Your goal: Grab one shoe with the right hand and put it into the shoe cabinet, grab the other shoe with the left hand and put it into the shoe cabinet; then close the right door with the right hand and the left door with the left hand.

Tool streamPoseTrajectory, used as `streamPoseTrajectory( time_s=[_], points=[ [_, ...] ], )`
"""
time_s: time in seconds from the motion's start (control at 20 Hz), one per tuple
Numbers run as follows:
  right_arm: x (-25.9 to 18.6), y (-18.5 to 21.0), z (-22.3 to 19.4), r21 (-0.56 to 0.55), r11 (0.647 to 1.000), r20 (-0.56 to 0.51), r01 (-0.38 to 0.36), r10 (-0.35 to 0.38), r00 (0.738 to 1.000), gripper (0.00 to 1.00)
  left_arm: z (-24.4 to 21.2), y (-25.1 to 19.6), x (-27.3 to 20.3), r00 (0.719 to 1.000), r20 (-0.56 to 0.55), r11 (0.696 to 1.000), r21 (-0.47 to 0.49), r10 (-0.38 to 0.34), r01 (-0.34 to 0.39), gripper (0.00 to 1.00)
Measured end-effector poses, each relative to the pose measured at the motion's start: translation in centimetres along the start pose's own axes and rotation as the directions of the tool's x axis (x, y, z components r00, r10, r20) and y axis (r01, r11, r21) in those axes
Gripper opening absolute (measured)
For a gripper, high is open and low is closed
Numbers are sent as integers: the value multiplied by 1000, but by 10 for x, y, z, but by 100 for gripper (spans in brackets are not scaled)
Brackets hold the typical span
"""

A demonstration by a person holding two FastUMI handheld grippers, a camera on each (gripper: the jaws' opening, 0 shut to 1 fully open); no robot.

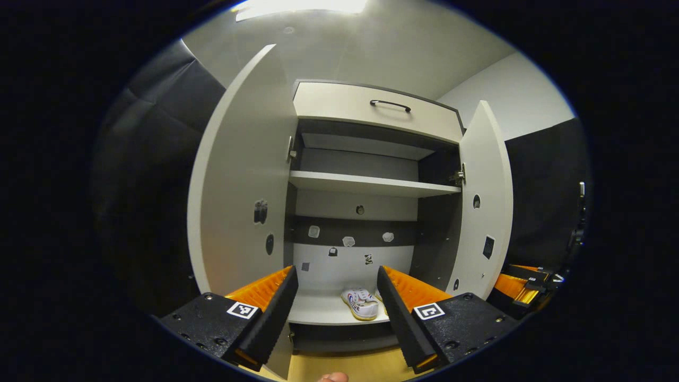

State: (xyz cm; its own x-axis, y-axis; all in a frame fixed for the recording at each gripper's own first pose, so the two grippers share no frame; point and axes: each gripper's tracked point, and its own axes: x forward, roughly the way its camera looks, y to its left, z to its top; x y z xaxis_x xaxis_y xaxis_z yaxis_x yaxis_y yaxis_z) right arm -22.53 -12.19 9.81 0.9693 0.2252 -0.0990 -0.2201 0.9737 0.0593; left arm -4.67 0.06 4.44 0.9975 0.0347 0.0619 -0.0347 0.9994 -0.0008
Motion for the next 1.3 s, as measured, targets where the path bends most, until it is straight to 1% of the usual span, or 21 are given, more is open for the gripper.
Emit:
streamPoseTrajectory(
  time_s=[0.15,0.35,0.4,0.45,0.5,0.55,0.65,0.8,0.9,0.95,1.15,1.3],
  points=[
    [12,21,-7,1,999,-13,-37,37,999,94,7,13,-12,1000,16,1000,-6,18,-18,91],
    [26,43,-15,-21,998,-21,-52,51,998,93,20,36,-29,997,53,998,10,56,-57,91],
    [29,46,-17,-21,998,-24,-59,59,998,93,24,42,-34,996,62,997,15,70,-71,85],
    [32,51,-19,-19,998,-28,-66,65,997,93,27,49,-38,994,69,996,18,83,-84,86],
    [35,52,-21,-14,997,-32,-69,69,997,93,30,47,-40,994,74,996,14,84,-85,86],
    [38,55,-22,-11,997,-37,-73,72,997,93,32,46,-39,994,81,997,2,75,-76,89],
    [42,60,-26,-10,997,-44,-73,72,996,93,33,46,-38,995,82,998,-25,55,-54,86],
    [47,64,-31,-9,998,-51,-69,68,996,93,30,48,-40,996,76,999,-31,43,-41,87],
    [50,69,-35,-3,998,-55,-70,70,996,93,30,49,-38,994,82,998,-20,69,-67,85],
    [51,70,-37,0,997,-58,-71,71,996,93,30,52,-38,993,86,996,-14,86,-86,91],
    [54,79,-44,-2,997,-69,-75,75,995,93,32,57,-47,981,82,984,1,178,-179,91],
    [54,81,-48,-12,998,-73,-66,65,995,93,34,59,-49,971,91,975,-7,220,-220,91]
  ],
)
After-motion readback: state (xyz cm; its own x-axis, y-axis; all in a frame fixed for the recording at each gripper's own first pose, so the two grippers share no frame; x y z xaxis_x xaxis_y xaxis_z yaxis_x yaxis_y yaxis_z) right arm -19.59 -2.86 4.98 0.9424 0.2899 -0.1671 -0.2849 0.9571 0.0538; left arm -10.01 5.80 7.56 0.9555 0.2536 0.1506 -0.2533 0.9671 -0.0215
